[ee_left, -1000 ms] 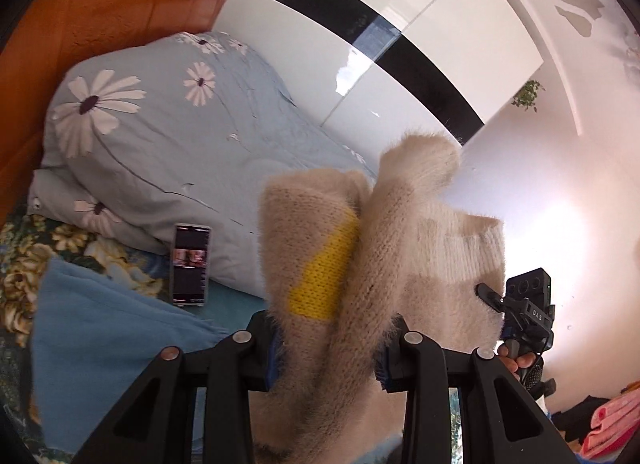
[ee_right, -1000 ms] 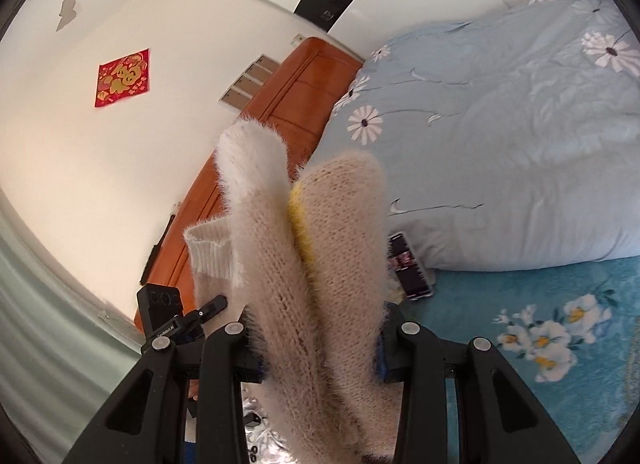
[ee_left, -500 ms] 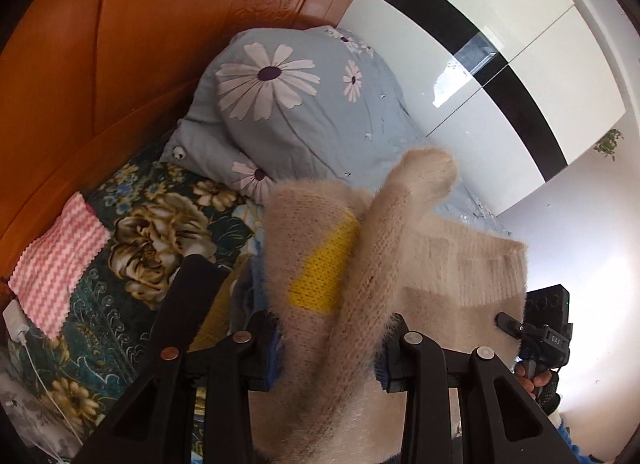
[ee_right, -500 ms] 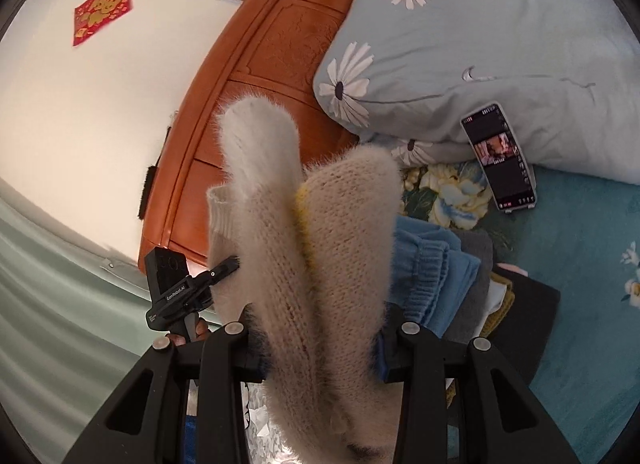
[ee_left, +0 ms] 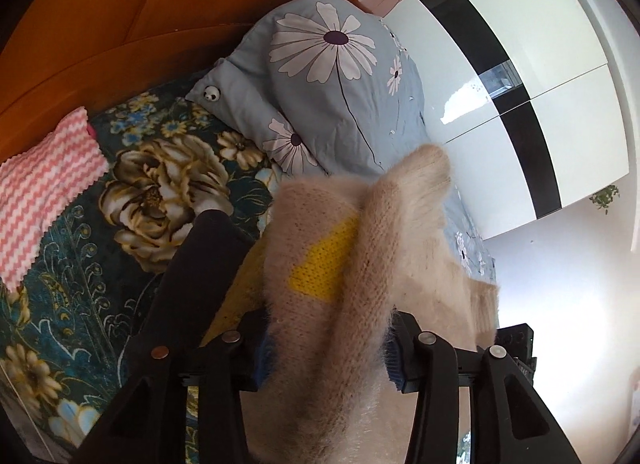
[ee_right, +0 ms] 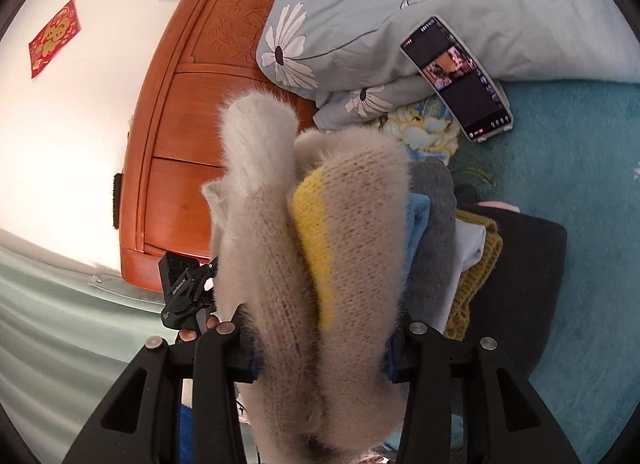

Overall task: Fold clothes
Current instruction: 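Carry the folded sweater with both tools toward the clothes stack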

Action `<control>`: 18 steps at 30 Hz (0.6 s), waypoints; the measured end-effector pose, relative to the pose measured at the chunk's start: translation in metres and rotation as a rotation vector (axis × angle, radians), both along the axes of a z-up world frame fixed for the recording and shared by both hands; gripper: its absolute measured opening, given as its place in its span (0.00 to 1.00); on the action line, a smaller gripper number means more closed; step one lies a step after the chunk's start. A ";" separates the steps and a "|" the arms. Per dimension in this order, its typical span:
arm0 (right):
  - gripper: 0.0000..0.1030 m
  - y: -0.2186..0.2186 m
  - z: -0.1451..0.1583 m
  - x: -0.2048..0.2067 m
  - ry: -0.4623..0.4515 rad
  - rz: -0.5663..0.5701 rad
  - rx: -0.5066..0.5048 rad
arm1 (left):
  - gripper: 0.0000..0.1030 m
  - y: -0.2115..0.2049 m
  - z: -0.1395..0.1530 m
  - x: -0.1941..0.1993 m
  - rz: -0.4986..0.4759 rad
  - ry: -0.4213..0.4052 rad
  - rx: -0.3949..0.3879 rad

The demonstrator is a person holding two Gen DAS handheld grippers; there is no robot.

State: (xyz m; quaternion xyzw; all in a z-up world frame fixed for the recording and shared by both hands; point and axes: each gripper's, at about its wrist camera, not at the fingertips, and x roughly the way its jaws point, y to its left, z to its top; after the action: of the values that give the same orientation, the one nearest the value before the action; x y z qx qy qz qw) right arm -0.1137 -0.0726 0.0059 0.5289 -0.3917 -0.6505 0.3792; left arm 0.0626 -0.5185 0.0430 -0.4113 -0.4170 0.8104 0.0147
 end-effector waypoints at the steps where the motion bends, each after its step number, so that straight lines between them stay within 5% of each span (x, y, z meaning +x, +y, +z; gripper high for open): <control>1: 0.44 0.000 -0.002 0.000 -0.002 -0.002 -0.008 | 0.48 0.001 0.000 0.000 0.001 0.004 0.001; 8: 0.47 0.007 0.011 0.001 0.039 0.011 -0.010 | 0.52 0.013 0.018 0.001 -0.005 0.004 -0.044; 18: 0.55 0.028 0.030 0.022 0.136 0.020 0.029 | 0.63 0.040 0.062 0.012 0.035 -0.060 -0.287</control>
State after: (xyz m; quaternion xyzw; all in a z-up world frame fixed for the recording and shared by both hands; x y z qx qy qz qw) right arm -0.0922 -0.0443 0.0355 0.4929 -0.3501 -0.6866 0.4038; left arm 0.0750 -0.4788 0.1053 -0.4259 -0.3042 0.8492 -0.0708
